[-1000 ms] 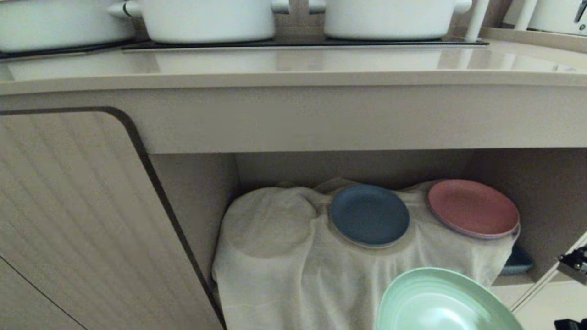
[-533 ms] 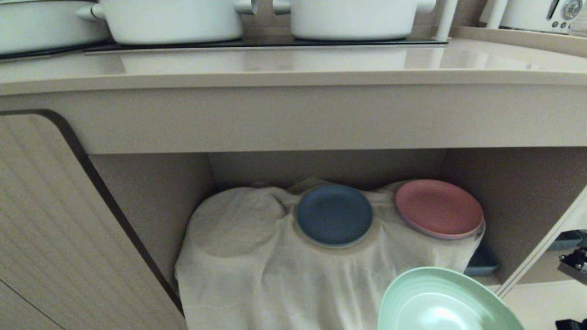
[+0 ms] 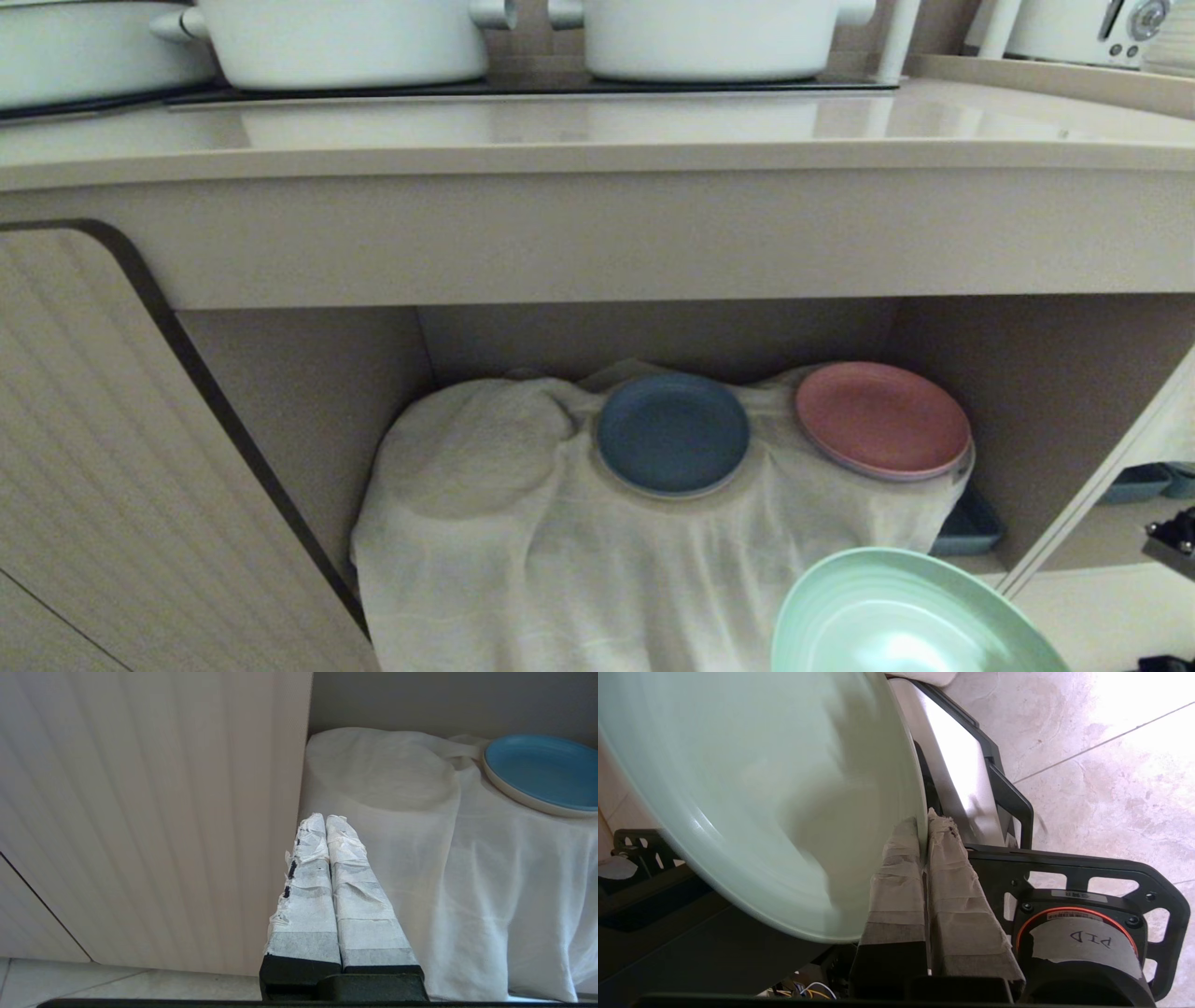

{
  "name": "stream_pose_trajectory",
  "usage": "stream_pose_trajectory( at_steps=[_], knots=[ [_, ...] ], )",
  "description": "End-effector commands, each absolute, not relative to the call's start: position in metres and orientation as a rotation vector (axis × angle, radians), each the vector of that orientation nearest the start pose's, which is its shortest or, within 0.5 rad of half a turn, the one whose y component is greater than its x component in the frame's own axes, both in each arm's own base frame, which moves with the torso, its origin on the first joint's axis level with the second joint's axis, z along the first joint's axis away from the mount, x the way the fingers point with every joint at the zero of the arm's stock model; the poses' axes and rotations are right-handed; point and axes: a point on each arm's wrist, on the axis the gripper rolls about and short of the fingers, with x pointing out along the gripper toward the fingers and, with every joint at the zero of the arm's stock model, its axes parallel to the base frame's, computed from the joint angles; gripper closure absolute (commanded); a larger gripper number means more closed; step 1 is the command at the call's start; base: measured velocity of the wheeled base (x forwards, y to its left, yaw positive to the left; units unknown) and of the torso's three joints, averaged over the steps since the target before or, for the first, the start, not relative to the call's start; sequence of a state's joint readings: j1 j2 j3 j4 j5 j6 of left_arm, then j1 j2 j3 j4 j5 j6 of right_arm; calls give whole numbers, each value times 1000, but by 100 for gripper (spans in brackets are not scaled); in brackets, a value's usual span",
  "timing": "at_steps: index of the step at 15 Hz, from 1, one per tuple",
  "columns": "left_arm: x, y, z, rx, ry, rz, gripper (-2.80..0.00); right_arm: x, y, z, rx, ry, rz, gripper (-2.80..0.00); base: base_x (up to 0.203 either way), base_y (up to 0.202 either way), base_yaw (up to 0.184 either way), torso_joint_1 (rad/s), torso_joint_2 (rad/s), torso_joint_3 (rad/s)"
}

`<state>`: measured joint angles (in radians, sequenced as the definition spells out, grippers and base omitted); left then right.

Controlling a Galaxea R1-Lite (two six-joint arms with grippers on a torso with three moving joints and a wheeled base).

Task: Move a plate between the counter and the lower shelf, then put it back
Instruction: Put the plate

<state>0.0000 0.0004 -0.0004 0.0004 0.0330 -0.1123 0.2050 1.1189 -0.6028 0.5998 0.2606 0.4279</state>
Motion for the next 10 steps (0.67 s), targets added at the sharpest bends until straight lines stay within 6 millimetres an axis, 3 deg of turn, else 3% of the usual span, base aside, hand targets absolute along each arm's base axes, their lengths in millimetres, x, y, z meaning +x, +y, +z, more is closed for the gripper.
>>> stream_pose_trajectory(
  at_steps=[1, 10],
  knots=[
    [-23, 1, 76, -112, -3, 34, 0, 99, 27, 158, 410, 1197, 169, 0, 0, 0, 0, 0, 0, 0],
    [-23, 1, 76, -113, -3, 34, 0, 96, 26, 158, 411, 1193, 172, 0, 0, 0, 0, 0, 0, 0]
  ],
)
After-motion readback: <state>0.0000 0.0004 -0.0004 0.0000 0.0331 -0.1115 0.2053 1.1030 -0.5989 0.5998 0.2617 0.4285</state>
